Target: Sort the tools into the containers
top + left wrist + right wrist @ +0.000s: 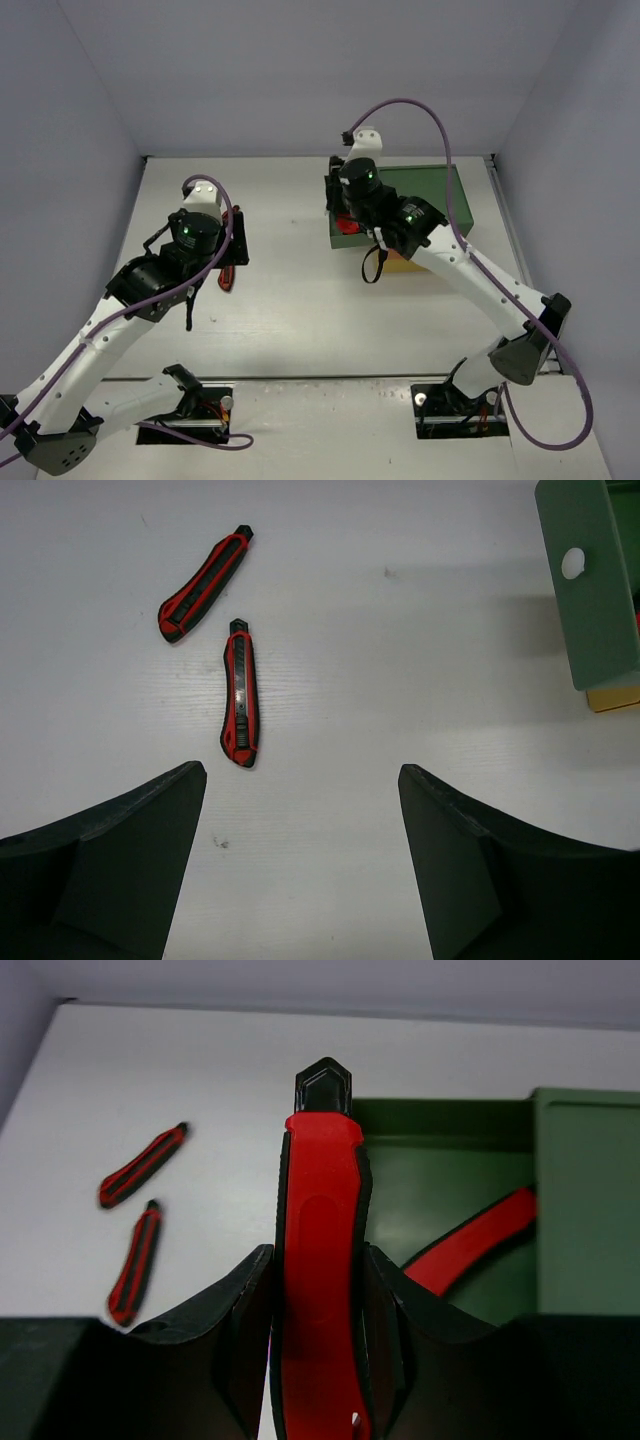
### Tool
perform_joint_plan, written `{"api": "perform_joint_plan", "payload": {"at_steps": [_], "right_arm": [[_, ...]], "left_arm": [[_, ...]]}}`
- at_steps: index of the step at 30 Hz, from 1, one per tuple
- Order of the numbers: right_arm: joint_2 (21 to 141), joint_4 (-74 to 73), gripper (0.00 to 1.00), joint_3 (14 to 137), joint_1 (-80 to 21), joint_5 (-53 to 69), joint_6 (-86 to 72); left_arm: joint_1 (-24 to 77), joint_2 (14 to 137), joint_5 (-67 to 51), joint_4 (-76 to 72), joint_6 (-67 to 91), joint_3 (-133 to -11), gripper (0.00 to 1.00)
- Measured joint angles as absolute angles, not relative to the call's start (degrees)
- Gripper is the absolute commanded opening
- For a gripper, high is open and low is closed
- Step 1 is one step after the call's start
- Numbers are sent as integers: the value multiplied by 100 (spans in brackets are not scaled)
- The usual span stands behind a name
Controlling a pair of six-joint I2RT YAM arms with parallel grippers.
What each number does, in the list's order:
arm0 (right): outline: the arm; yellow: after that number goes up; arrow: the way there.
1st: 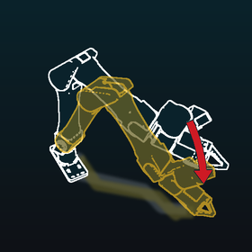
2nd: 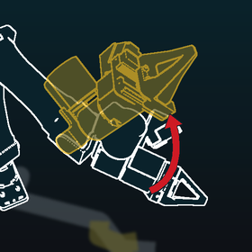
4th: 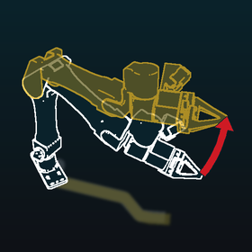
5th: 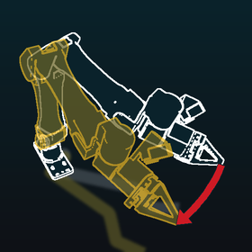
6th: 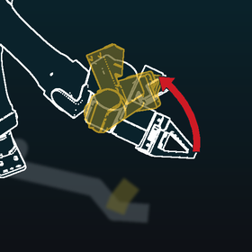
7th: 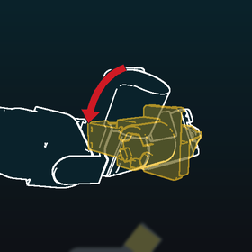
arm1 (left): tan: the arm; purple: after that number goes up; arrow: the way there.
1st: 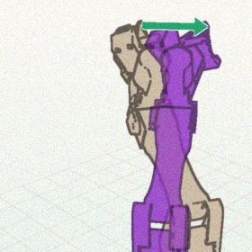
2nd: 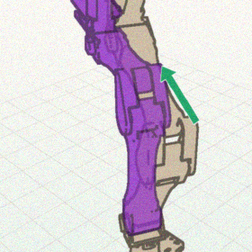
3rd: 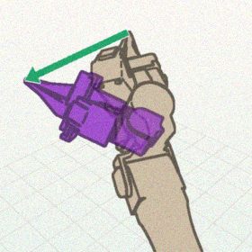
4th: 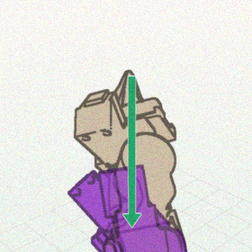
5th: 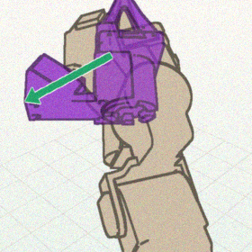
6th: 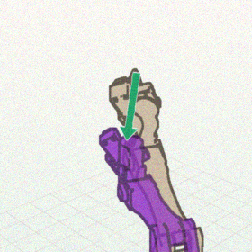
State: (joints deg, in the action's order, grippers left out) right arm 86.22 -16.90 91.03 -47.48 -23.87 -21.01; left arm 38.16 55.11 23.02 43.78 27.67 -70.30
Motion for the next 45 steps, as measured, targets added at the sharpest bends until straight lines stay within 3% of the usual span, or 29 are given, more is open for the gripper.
{"api": "perform_joint_plan", "payload": {"at_steps": [4,9,15,20,26,36,45], "right_arm": [[9089,-1849,3,9437,-4120,-2159,-1866],[9834,-1933,17,9612,-3812,-1863,-1780],[10333,-2094,50,9592,-3791,-1740,-1938],[10297,-2072,65,9565,-3791,-1778,-1999],[9750,-2099,70,9475,-3739,-1729,-1908],[7655,-1997,72,8329,-2922,-1365,-1879],[7290,-2084,72,7318,-2917,-1020,-1886]], "left_arm": [[3817,5551,2211,4360,2860,-6981,75],[3811,5551,2109,4360,2913,-6759,75],[3736,5582,1849,4372,2993,-6469,75],[3654,5722,1681,4371,3004,-6367,75],[3040,6220,1494,4239,3041,-6237,75],[2230,8174,1185,3722,3167,-6108,75],[1532,9712,1008,3303,2849,-6434,67]]}}
